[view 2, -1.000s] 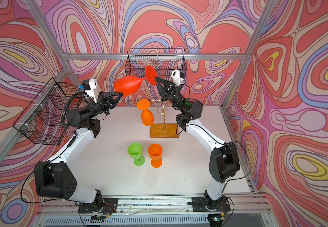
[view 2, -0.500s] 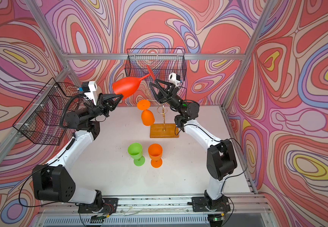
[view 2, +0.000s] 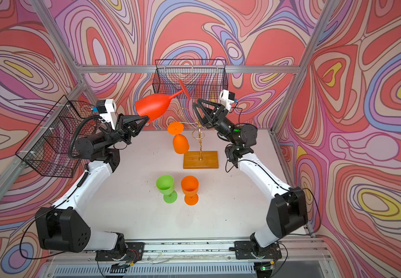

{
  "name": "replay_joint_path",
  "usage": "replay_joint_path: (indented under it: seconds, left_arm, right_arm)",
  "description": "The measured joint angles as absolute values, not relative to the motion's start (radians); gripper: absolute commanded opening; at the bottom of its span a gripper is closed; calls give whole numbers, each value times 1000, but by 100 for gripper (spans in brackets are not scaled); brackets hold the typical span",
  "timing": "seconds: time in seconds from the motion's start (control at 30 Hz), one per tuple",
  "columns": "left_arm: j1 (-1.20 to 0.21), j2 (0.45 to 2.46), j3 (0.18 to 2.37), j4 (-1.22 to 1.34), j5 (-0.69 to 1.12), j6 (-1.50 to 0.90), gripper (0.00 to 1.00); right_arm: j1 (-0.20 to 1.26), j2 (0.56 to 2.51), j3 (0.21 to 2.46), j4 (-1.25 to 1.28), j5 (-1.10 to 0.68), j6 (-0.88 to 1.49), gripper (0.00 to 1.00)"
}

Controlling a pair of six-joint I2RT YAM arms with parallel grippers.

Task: Take the wine glass off the wine glass rack
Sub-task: Place the wine glass at the center of the table.

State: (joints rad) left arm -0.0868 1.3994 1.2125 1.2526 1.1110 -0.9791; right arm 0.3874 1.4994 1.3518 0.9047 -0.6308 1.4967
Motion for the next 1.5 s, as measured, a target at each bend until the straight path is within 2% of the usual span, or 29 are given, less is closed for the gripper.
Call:
replay_joint_path:
  seconds: [0.17, 0.3, 0.5, 0.67, 1.07, 1.5]
  left_arm:
    - [-87, 1314, 1232, 992, 1118, -819, 0]
    - [-108, 1222, 1305, 673, 1098, -609, 0]
    - [-204, 1169, 1522, 171, 1016, -302, 0]
    - [-273, 1188, 1648, -146, 938, -136, 0]
    - [-601, 1427, 1958, -789, 664, 207, 0]
    - [-884, 1650, 2200, -1144, 376, 388, 0]
  right_arm:
    - [388, 1290, 1355, 506, -547, 1134, 64]
    - [387, 1154, 1370, 252, -413, 893, 64]
    - [387, 1071, 1362, 18, -199, 699, 63]
    - [387, 1050, 1353, -137, 6, 622, 62]
    - [387, 993, 1325, -292, 364, 538, 62]
    - [387, 900, 1291, -310, 543, 463, 62]
